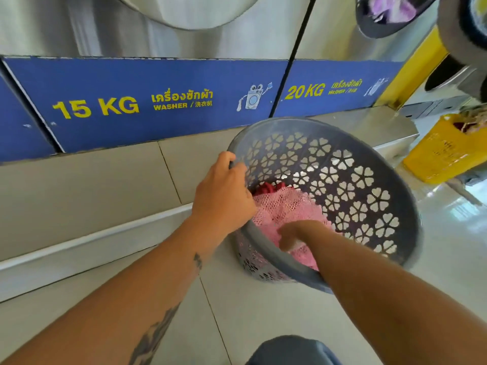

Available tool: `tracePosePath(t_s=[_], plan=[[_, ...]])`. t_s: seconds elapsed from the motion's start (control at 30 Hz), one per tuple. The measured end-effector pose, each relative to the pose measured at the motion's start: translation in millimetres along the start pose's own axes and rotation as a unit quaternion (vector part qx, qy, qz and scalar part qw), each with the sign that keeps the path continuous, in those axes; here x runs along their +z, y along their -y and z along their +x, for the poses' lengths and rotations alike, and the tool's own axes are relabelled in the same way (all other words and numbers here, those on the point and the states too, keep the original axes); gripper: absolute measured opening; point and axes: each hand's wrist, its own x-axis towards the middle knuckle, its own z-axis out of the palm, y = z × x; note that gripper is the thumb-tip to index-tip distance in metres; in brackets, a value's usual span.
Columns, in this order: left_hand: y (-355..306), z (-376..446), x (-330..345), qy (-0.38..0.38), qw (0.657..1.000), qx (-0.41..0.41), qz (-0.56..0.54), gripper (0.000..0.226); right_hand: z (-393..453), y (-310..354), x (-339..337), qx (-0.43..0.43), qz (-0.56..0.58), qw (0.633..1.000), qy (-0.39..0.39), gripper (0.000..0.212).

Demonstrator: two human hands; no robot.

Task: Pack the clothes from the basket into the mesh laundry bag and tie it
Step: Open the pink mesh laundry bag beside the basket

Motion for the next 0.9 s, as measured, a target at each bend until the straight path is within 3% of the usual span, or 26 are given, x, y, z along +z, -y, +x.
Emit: tracePosePath(t_s=[0.07,0.1,0.27,0.43,0.63,0.73,0.9], plan=[[-2,-3,-1,0.022,1.0,0.001,0.019,0.043,-8,4,6,-0.012,0.007,1.0,-0.008,0.043],[-2,-4,-2,0.035,0.999,0.0,0.029,0.047,-13,7,7,-0.026,0.022,0.999,-0.027,0.039],[-11,-18,-7,0.071,0.995,-0.05,0.049,0.054,-61,15,-6,-0.107,0.098,0.983,-0.114,0.038],[-22,-36,-20,0.026,0.992,-0.122,0.026,0.039,-96,1,-14,-0.167,0.204,0.95,-0.17,0.03],[-27,-58,-26,-0.012,0.991,-0.132,0.024,0.03,-127,-6,-10,-0.206,0.301,0.895,-0.257,0.013],[-29,-66,-30,-0.015,0.989,-0.148,0.025,0.021,-147,-1,-9,-0.22,0.346,0.869,-0.277,0.018],[-24,-80,-35,-0.003,0.991,-0.134,0.0,0.04,-168,7,-4,-0.249,0.415,0.83,-0.279,0.02]])
